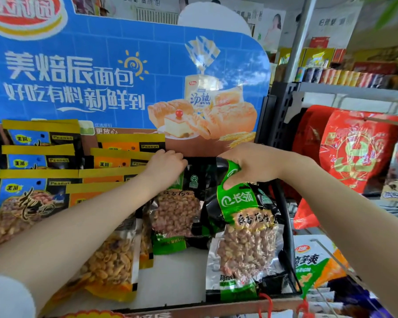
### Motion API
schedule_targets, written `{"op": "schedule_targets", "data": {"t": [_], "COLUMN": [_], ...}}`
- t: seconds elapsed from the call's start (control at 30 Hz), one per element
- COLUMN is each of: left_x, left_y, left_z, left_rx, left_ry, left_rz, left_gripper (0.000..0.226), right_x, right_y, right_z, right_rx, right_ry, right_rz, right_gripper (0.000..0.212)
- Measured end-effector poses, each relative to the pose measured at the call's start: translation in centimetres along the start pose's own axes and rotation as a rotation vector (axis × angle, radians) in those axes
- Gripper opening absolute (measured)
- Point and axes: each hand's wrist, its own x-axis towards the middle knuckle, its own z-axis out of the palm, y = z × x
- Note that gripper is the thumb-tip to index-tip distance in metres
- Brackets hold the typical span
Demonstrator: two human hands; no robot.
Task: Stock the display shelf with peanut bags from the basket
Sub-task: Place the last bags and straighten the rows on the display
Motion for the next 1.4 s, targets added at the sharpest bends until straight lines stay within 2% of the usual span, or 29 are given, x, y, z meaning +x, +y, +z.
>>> {"op": "schedule_targets", "data": {"t": [0.1, 0.13, 0.2, 0.27, 0.37, 0.47, 0.5, 0.57, 0.63, 0.7, 0.73, 0.8, 0.87, 0.97, 1.03, 1.13, 1.27, 1.33, 1.4], "left_x": [0.4, 0.6, 0.8, 1.0, 1.0, 1.1, 1.2, 1.7, 1.6, 1.0, 0.3, -1.3, -2.6, -3.3, -3.3, -2.8, -2.6, -3.0, -3.3], "left_y": [-0.2, -0.4, -0.6, 0.0, 1.2, 1.7, 1.8, 1.8, 1.4, 0.5, 0.2, 0.3, 1.1, 2.0, 2.5, 3.3, 4.3, 4.1, 3.6], "left_z": [-0.9, -1.5, -2.6, -3.6, -4.2, -4.0, -4.1, -4.2, -3.9, -2.7, -2.0, -0.2, 1.3, 2.1, 2.4, 2.9, 2.6, 2.5, 2.4], "left_rx": [-0.084, -0.121, -0.218, -0.314, -0.423, -0.496, -0.544, -0.670, -0.793, -0.957, -1.073, -1.219, -1.112, -0.961, -0.988, -1.076, -1.088, -1.118, -1.134], "left_ry": [0.069, 0.125, 0.269, 0.370, 0.438, 0.516, 0.518, 0.457, 0.360, 0.277, 0.216, 0.037, -0.131, -0.269, -0.278, -0.215, -0.066, 0.033, 0.082], "left_rz": [0.021, 0.016, -0.005, 0.018, 0.045, -0.034, -0.053, 0.005, 0.060, -0.115, -0.243, -0.380, -0.303, -0.198, -0.231, -0.331, -0.452, -0.528, -0.607], "left_gripper": [0.021, 0.014, 0.006, 0.009, 0.012, 0.012, 0.013, 0.023, 0.032, 0.042, 0.043, 0.034, 0.025, 0.031, 0.035, 0.029, 0.018, 0.012, 0.011], "right_x": [-0.1, -0.2, -0.3, -0.4, -0.3, 0.5, 0.9, 1.7, 2.3, 2.1, 1.9, 1.7, 2.0, 3.4, 4.5, 5.1, 4.7, 5.0, 5.6], "right_y": [0.0, -0.1, 0.1, 0.4, 0.5, 0.4, 0.3, 0.3, 1.0, 1.7, 2.3, 3.2, 3.6, 3.3, 3.1, 3.2, 2.9, 2.3, 1.4], "right_z": [0.1, 0.0, -0.3, -0.8, -1.2, -1.0, -0.8, -0.3, 0.6, 0.9, 1.1, 1.2, 1.5, 2.2, 2.7, 2.7, 2.6, 2.9, 3.7], "right_rx": [0.002, 0.003, 0.018, 0.031, 0.057, 0.064, 0.057, 0.035, -0.022, -0.070, -0.048, -0.018, -0.034, -0.103, -0.159, -0.142, 0.064, 0.105, 0.103], "right_ry": [0.016, 0.019, 0.023, 0.021, 0.004, -0.030, -0.041, -0.034, 0.029, 0.115, 0.163, 0.219, 0.249, 0.230, 0.159, 0.146, 0.275, 0.312, 0.351], "right_rz": [0.018, 0.027, 0.042, 0.057, 0.079, 0.089, 0.105, 0.125, 0.117, 0.178, 0.196, 0.195, 0.199, 0.236, 0.261, 0.275, 0.272, 0.241, 0.259], "right_gripper": [0.027, 0.031, 0.027, 0.024, 0.028, 0.015, 0.022, 0.030, 0.022, 0.054, 0.061, 0.057, 0.048, 0.045, 0.047, 0.045, 0.035, 0.027, 0.028]}}
